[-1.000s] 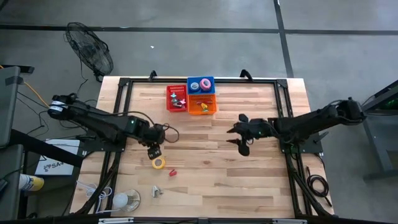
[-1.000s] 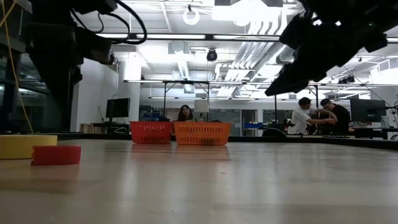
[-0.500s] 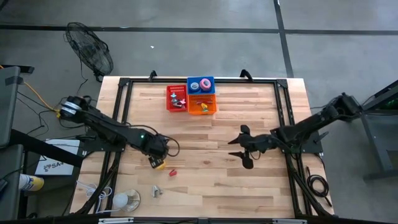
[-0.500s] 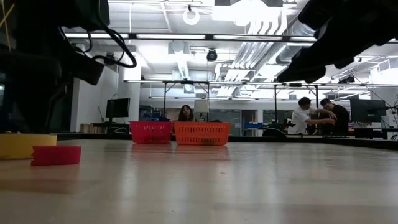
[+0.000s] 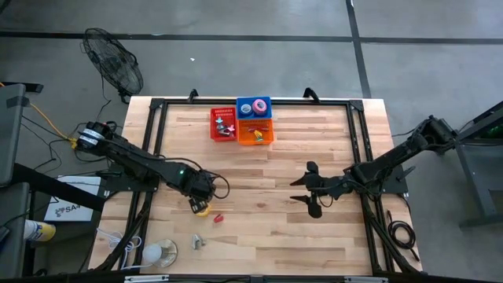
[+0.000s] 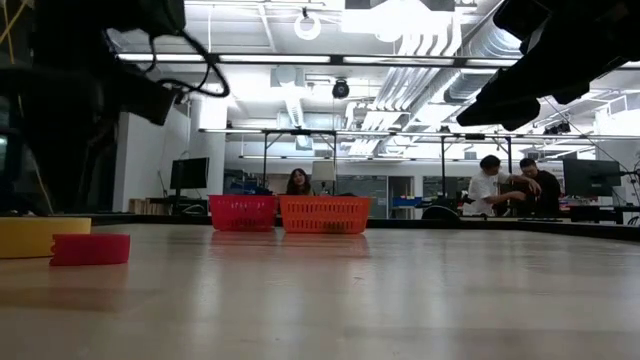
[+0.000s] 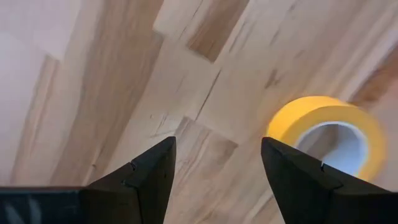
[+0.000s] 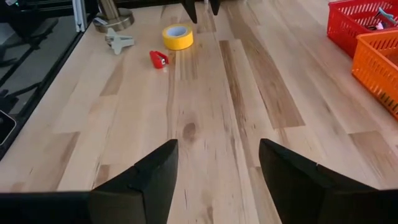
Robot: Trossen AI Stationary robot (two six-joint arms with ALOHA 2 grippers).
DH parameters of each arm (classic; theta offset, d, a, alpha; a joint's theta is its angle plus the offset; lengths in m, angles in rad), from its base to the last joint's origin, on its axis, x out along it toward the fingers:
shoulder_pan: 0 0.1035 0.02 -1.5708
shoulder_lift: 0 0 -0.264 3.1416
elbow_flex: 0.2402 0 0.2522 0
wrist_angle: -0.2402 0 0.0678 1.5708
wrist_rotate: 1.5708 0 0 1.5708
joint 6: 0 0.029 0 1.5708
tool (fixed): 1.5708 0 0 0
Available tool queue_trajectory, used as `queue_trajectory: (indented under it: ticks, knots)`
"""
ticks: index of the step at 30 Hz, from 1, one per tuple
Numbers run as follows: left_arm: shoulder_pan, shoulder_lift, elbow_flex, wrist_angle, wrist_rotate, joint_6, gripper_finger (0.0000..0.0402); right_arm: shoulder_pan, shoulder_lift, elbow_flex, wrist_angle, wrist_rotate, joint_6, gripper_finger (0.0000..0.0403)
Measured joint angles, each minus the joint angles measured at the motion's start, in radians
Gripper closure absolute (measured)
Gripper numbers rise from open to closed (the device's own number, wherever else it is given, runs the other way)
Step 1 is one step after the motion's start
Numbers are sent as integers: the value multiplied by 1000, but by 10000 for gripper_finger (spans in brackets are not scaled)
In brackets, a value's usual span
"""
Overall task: Pick and place Stapler, Stapler remover, tape
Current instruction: Put the yellow tape into the blue bin
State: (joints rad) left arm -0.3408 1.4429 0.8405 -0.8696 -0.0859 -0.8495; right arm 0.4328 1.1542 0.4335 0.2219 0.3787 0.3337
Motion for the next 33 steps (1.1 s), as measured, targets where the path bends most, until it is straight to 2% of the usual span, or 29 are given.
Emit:
queue_trajectory:
  ticks: [5, 12, 22, 33]
  knots:
    - [0, 0, 51, 2, 12, 8, 170, 0, 0, 0, -1, -6, 8, 187]
    - [-30, 0, 51, 14, 79, -32, 170, 0, 6, 0, -8, -6, 10, 187]
    - [-110, 15, 49, 12, 27, -146, 170, 0, 19, 0, -7, -3, 26, 187]
    - [-124, 124, 49, 40, 23, -155, 170, 0, 20, 0, -7, -3, 26, 187]
